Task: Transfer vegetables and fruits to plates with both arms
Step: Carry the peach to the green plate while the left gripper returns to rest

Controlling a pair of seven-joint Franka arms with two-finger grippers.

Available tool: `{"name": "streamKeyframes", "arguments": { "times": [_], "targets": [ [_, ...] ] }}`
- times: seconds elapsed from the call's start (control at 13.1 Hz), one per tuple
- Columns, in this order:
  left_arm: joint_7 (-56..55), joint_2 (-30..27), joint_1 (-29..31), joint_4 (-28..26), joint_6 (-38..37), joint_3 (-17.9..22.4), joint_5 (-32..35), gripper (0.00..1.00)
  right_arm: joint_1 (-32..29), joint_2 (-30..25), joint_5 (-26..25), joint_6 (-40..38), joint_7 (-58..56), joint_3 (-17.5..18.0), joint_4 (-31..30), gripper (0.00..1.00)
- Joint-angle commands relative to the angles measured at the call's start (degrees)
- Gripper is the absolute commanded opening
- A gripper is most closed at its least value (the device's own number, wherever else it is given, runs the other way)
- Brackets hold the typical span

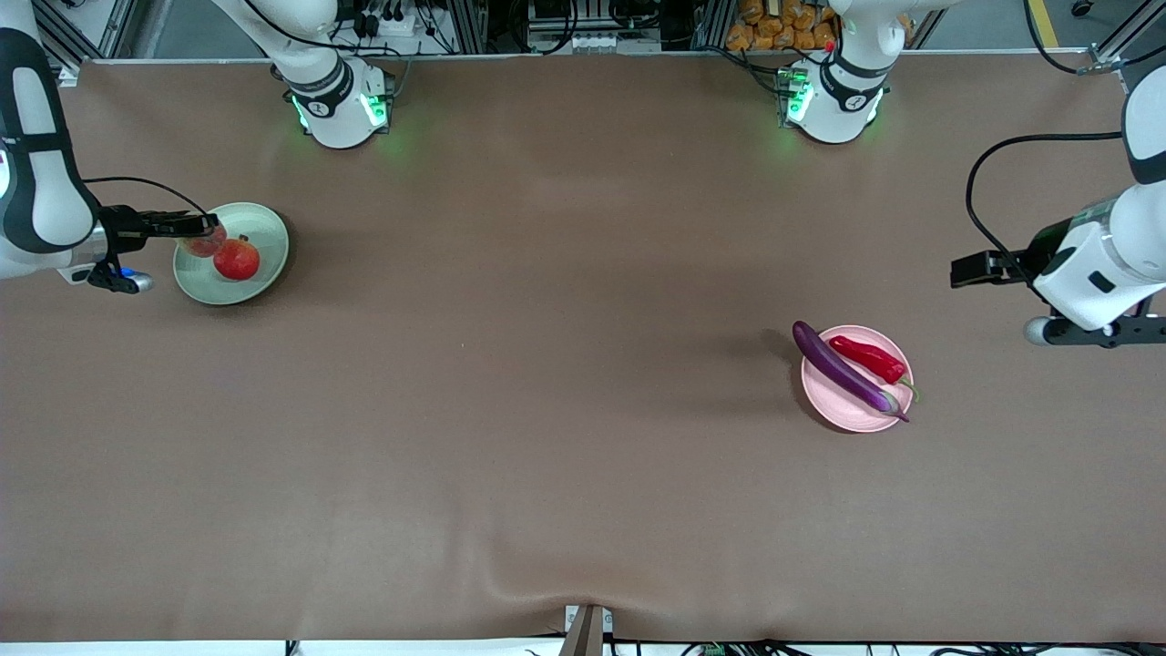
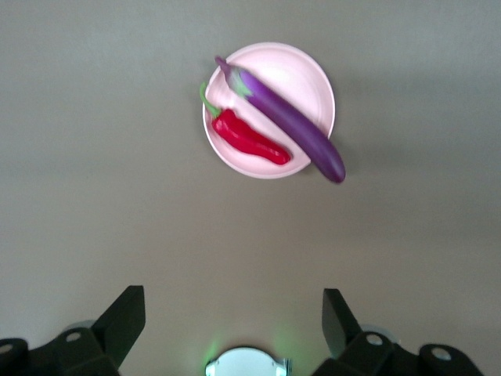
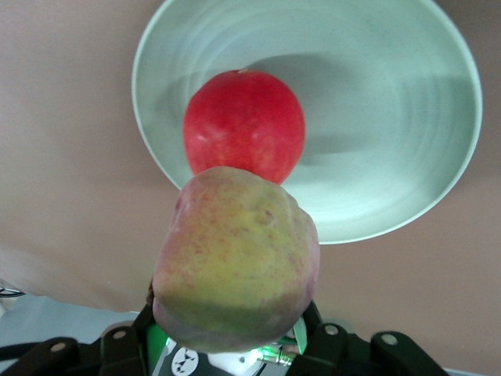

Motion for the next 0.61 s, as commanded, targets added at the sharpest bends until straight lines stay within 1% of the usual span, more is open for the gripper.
{"name": "streamKeyframes", "arguments": {
  "times": [0.0,0.08,0.15,0.23,0.31,0.38,0.46,0.54],
  "targets": [
    [0.2,-6.5,0.3,-7.3,-0.6,0.0,-2.5,1.00,-3.1,2.4,-1.6,2.8,-3.6,1.3,-0.7,0.00],
    [0.1,-8.5,1.1,-8.9,-0.6,0.1,-3.4,1.00,-3.6,3.7,-1.6,3.5,-3.7,1.4,-0.7,0.11],
    [-0.1,-8.7,1.1,-8.6,-1.0,0.1,-3.4,1.00,-3.8,4.7,-1.6,4.5,-3.9,1.4,-0.7,0.21],
    [-1.0,-8.8,0.3,-8.4,-1.1,0.4,-3.3,1.00,-4.0,5.4,-1.6,4.8,-3.9,1.4,-0.7,0.68],
    [-3.0,-9.1,-1.7,-8.2,-1.3,1.3,-3.0,1.00,-3.9,5.4,-1.5,4.8,-3.8,1.4,-0.5,1.00],
    [-3.9,-8.6,-4.0,-6.3,-1.3,3.4,-2.6,1.00,-3.5,5.4,-1.5,4.5,-3.8,1.4,-0.1,1.00],
    [-3.8,-8.3,-6.7,-5.5,-1.3,5.8,-2.7,1.00,-3.1,5.3,-1.4,4.2,-3.6,1.5,0.6,1.00],
    [-4.1,-8.3,-8.1,-5.4,-1.3,7.3,-2.6,1.00,-2.8,5.3,-1.2,3.7,-3.6,1.6,1.7,1.00]
  ]
}}
